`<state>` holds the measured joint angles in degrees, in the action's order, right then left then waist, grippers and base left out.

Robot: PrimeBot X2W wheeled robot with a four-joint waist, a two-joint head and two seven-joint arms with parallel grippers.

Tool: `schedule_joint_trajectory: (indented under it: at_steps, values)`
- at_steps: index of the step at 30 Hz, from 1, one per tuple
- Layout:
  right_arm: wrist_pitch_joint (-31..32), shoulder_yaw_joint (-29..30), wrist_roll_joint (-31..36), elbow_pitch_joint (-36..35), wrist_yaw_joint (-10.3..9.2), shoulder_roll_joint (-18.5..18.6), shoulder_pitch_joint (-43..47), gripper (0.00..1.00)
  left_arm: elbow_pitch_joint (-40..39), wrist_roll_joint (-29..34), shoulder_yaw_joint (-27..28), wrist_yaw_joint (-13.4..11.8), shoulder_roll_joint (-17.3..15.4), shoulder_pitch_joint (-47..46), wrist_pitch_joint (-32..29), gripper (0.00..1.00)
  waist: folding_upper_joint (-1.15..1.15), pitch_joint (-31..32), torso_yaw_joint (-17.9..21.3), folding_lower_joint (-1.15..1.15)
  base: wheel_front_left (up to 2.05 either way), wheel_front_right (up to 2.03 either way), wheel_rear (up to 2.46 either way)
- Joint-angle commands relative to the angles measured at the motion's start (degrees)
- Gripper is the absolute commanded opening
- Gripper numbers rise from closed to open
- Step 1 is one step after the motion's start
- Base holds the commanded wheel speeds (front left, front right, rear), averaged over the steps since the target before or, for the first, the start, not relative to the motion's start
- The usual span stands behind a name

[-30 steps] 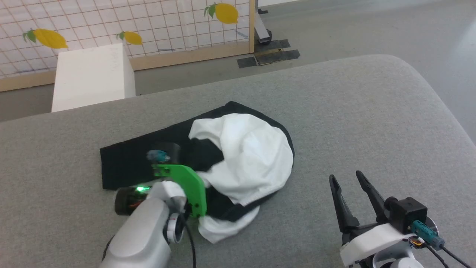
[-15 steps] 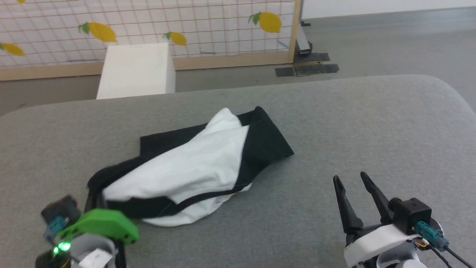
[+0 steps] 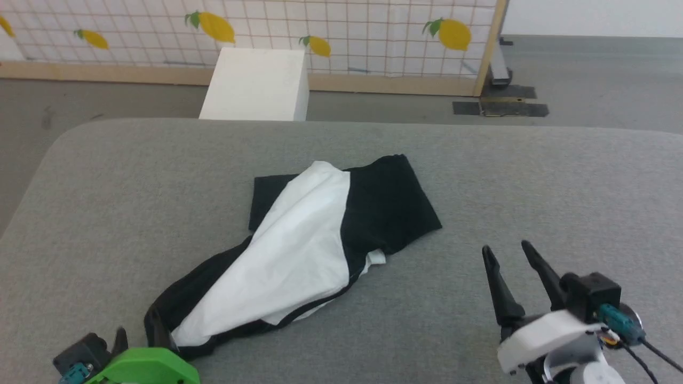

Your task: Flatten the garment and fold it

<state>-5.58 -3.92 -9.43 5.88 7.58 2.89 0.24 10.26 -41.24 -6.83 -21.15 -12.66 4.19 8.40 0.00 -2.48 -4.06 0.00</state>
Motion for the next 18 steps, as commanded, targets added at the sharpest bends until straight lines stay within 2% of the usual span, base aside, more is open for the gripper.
schedule_joint_trajectory:
  at_steps: [1,5,9,14,18]
  values:
    - [0.35,-0.14,0.65,-0.16,-0.09,-0.02,-2.11,1.0,-0.45,1.01,0.5,0.68,0.6,-1.59,3.16,1.0,0.0,-1.61,-2.32,0.0,0.0,0.0,0.0]
    - [1.01,0.06,1.49,2.01,-0.09,-0.02,-7.59,1.0,-2.57,5.9,3.26,2.06,2.97,-4.33,6.48,1.0,0.0,-3.98,-4.58,0.0,0.0,0.0,0.0]
    - [4.29,0.4,3.9,8.17,-0.09,-0.02,-14.53,1.0,-7.68,14.64,7.45,4.54,6.69,-6.7,6.57,1.0,0.0,-7.06,-7.11,0.0,0.0,0.0,0.0]
    - [12.18,1.14,7.33,18.03,-0.09,-0.02,-23.17,1.0,-10.6,21.69,8.37,8.64,9.33,-8.51,6.58,1.0,0.0,-10.82,-10.14,0.0,0.0,0.0,0.0]
    - [19.73,3.35,10.21,24.12,-0.09,-0.02,-28.99,1.0,-11.8,21.8,7.38,9.34,9.73,-9.56,6.59,1.0,0.0,-13.77,-12.08,0.0,0.0,0.0,0.0]
